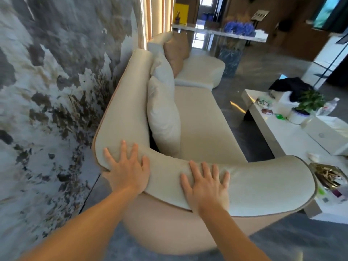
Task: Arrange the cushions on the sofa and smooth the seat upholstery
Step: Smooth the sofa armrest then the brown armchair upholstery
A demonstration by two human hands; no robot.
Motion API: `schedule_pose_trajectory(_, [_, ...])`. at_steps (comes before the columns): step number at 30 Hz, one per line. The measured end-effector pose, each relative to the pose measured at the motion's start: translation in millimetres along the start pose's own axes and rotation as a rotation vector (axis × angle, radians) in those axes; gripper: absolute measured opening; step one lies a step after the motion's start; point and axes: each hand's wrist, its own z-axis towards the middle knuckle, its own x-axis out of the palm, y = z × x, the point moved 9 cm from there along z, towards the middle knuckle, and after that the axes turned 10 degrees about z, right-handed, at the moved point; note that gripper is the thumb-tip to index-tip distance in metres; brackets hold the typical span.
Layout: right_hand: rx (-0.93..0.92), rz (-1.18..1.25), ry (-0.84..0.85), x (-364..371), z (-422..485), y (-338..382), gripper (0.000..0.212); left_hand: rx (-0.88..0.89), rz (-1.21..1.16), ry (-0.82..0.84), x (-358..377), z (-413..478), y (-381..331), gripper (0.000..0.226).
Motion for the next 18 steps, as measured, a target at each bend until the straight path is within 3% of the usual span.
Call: schedule_pose_trajectory(18, [0.051, -0.010, -0.004, 23, 108, 107, 0.074, 0.071, -0.006, 0.011, 4, 165, 39, 0.064])
